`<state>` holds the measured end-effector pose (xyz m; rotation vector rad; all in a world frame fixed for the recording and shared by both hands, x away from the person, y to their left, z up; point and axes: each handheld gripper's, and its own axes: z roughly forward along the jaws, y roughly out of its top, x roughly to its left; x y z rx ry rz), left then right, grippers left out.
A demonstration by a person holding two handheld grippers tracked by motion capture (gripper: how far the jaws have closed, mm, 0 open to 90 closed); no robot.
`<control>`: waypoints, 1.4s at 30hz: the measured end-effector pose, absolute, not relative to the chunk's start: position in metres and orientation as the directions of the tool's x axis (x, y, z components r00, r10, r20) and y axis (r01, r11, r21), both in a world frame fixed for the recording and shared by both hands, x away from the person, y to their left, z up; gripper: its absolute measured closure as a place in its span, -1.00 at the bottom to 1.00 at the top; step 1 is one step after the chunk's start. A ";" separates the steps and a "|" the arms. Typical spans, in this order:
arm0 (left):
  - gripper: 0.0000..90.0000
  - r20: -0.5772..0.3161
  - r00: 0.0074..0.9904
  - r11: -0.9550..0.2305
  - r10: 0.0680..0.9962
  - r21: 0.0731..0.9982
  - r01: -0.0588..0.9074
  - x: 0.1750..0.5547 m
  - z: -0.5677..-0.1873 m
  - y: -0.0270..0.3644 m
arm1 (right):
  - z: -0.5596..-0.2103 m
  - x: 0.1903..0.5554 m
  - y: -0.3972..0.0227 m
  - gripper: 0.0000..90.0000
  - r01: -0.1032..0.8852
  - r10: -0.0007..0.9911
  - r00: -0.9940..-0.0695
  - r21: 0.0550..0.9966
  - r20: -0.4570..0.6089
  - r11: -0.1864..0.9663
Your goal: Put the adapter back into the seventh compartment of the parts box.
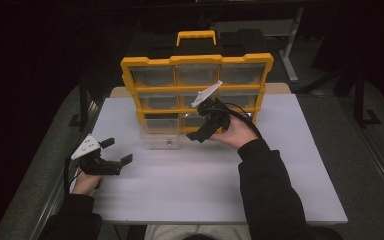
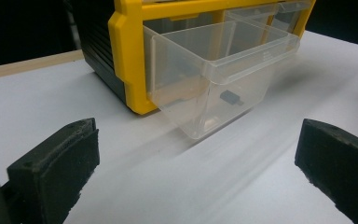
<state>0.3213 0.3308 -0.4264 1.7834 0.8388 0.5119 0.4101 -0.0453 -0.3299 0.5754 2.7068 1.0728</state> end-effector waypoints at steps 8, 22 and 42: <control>-1.00 -0.047 0.665 -0.209 0.745 0.931 0.300 0.321 -0.427 0.330 | -0.334 0.402 -0.061 -1.00 0.293 0.425 -0.905 0.694 -0.020 0.657; -1.00 -0.040 0.666 -0.216 0.745 0.930 0.297 0.321 -0.428 0.329 | -0.340 0.388 -0.083 -1.00 0.288 0.440 -0.897 0.714 -0.030 0.638; -1.00 -0.039 0.665 -0.218 0.746 0.929 0.299 0.320 -0.427 0.328 | -0.359 0.376 -0.124 -1.00 0.344 0.508 -0.862 0.737 0.001 0.582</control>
